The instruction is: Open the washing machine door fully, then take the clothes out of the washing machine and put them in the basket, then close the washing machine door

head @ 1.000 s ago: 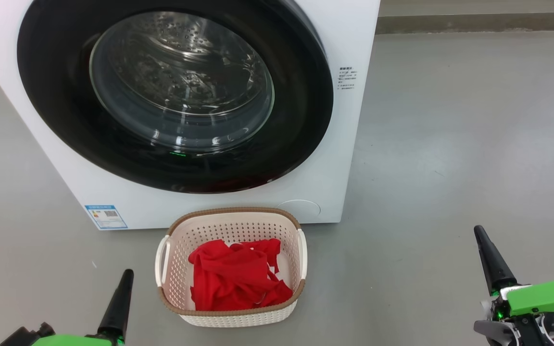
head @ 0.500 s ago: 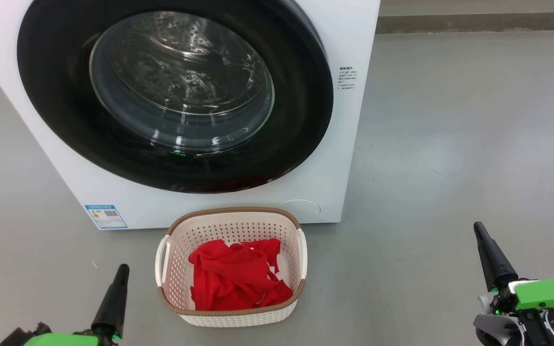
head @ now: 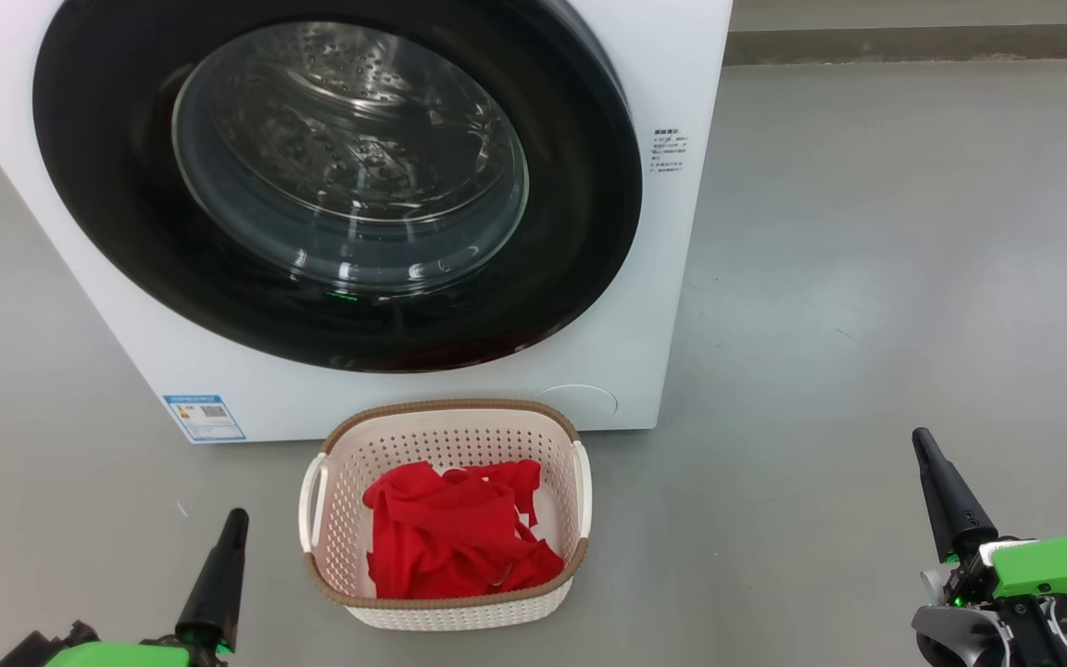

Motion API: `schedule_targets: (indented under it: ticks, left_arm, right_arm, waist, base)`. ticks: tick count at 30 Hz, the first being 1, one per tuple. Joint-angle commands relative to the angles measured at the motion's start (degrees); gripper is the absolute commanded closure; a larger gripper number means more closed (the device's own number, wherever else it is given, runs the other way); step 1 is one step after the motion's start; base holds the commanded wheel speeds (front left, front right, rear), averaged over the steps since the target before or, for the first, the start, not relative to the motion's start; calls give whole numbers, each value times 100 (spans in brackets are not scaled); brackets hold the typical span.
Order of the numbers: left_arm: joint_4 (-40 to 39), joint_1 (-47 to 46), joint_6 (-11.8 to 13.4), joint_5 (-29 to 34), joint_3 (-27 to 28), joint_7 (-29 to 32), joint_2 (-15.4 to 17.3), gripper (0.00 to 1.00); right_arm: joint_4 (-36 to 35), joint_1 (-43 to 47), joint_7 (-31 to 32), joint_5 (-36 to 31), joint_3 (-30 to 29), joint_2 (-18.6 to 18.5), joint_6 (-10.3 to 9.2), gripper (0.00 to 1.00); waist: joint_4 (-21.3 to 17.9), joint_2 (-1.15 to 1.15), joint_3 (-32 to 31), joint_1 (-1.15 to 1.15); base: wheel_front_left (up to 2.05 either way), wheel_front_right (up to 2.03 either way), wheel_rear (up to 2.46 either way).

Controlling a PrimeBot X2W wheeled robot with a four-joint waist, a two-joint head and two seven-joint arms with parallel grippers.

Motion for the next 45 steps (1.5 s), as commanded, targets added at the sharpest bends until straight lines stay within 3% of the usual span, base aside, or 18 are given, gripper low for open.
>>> schedule_targets:
  ticks: [1,45]
  left_arm:
    - [-118,-256,-50,-26,210,38,67,100]
    - [-117,-258,-50,-11,227,52,55,100]
  right_arm:
    - [-146,-246,42,2,92,-89,3,100]
    - [-142,-248,72,-30,56,-63,3,100]
  waist:
    - [0,0,0,0]
    - [0,0,0,0]
  base:
    - [0,0,0]
    - [0,0,0]
